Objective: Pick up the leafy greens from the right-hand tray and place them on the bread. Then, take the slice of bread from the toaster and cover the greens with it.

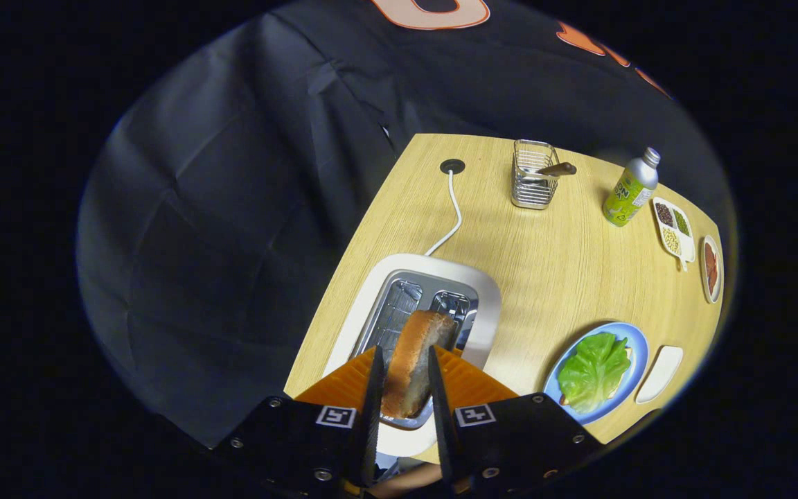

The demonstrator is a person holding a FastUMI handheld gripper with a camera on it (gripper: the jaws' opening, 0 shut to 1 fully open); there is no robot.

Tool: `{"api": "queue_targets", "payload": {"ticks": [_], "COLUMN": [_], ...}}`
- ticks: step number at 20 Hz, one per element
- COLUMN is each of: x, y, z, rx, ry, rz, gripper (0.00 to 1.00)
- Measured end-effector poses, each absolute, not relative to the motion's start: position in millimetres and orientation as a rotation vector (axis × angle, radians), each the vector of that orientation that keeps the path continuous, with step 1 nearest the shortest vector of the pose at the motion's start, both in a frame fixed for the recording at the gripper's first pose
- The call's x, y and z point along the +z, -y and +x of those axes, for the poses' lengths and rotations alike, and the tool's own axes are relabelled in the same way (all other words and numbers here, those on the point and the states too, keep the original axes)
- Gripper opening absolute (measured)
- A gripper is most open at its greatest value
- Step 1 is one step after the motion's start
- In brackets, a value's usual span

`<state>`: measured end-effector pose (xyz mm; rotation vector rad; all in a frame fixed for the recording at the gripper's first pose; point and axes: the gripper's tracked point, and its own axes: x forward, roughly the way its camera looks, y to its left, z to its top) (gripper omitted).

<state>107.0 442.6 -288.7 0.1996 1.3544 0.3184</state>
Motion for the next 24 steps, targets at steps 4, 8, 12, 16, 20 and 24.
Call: {"api": "queue_targets", "payload": {"ticks": [4, 8, 12, 16, 20, 24], "x": [-295.2, -285.9, -268.7, -240.6, -201.6, -182.7], "y": [-436.6, -427.6, -415.8, -396.8, -380.8, -346.3], "z": [107.3, 109.5, 110.6, 111.2, 104.4, 101.8], "rx": [0.301, 0.300, 0.319, 0.350, 0.414, 0.426], "ry": [-1.345, -1.316, -1.274, -1.193, -1.119, -1.030], "rz": [0.166, 0.257, 0.336, 0.371, 0.462, 0.516], "gripper": [0.28, 0.14, 0.14, 0.14, 0.11, 0.10]}}
